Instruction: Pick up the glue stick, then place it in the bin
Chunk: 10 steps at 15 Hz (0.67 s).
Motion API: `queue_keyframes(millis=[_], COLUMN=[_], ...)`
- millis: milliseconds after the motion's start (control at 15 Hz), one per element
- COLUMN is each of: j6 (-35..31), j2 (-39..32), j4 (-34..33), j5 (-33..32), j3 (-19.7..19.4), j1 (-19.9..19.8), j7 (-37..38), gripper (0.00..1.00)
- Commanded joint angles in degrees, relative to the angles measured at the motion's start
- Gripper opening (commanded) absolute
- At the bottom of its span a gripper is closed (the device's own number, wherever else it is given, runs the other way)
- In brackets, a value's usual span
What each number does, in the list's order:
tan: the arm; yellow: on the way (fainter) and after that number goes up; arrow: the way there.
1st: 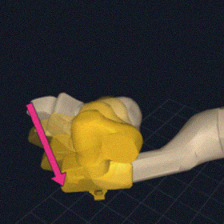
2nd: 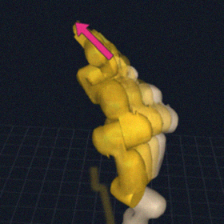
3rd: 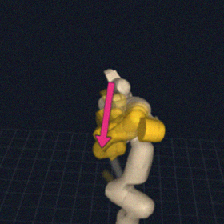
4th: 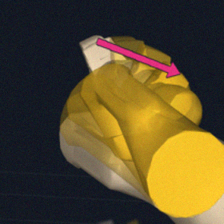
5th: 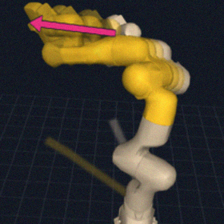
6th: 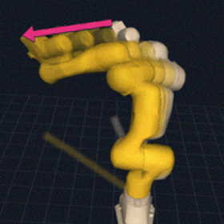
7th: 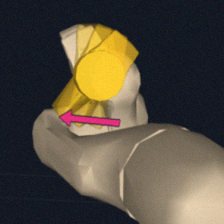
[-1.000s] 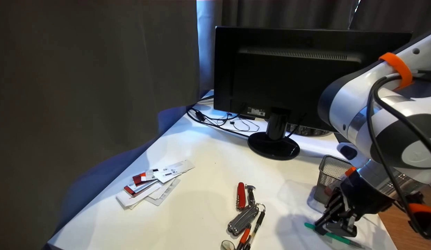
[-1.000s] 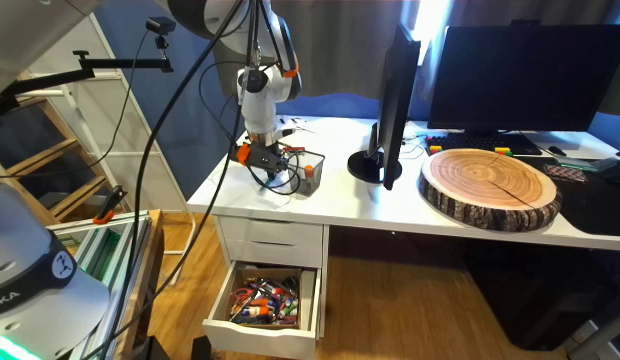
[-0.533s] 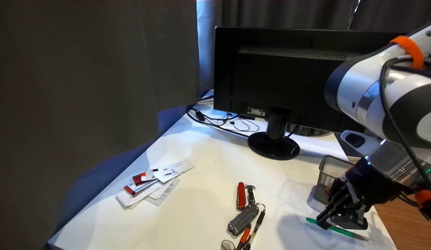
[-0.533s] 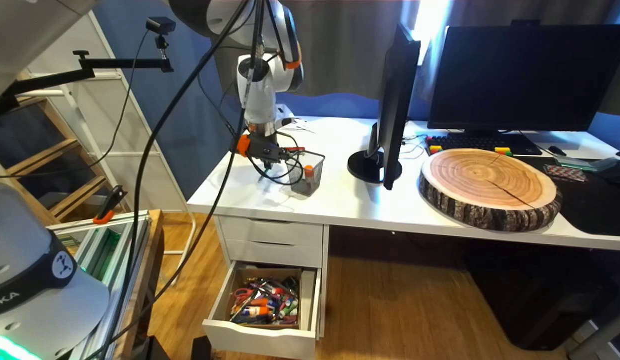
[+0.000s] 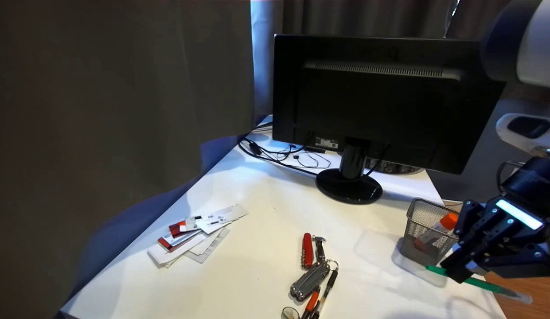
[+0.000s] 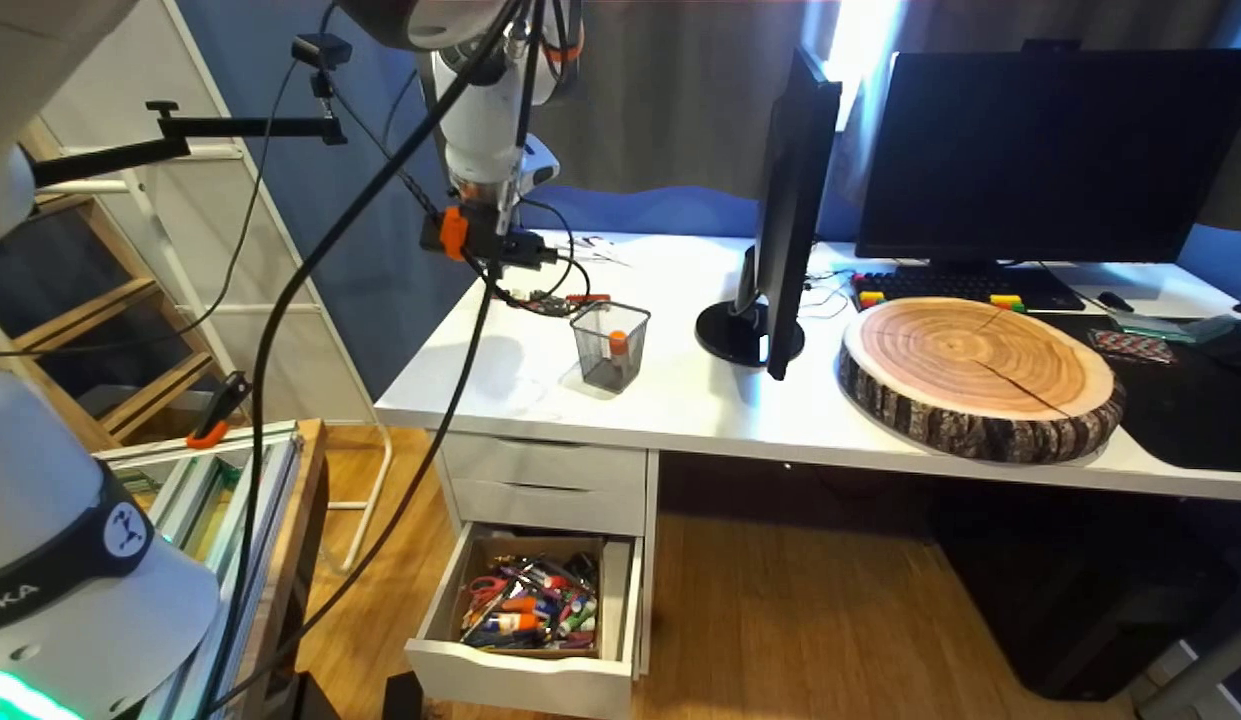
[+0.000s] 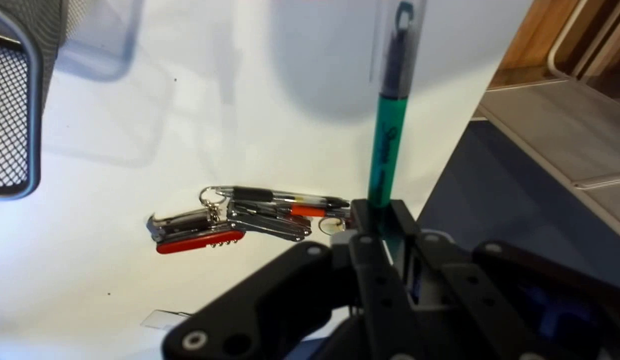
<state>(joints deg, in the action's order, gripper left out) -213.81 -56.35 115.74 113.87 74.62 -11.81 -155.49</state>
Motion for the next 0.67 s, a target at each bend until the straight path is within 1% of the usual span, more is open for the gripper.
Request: queue_keyframes(millis=[0,133,267,467,600], j6=[-1.25,0.48,3.81,11.43,16.61], j2=[0.35,2.27,4.60,9.56,12.41], j4=[4.42,5.23,6.12,7.02,7.21], j5=[-1.61,-1.84,-4.12,-8.92,-11.14], j3=[6.10,6.87,6.76,4.96,3.61], j1=[-6.82,-9.52,-12.02,-15.31,-17.16], j7=[-1.64,-1.40,0.83,5.34,6.98], gripper=[0.04,0.04,0.04,0.04,0.04])
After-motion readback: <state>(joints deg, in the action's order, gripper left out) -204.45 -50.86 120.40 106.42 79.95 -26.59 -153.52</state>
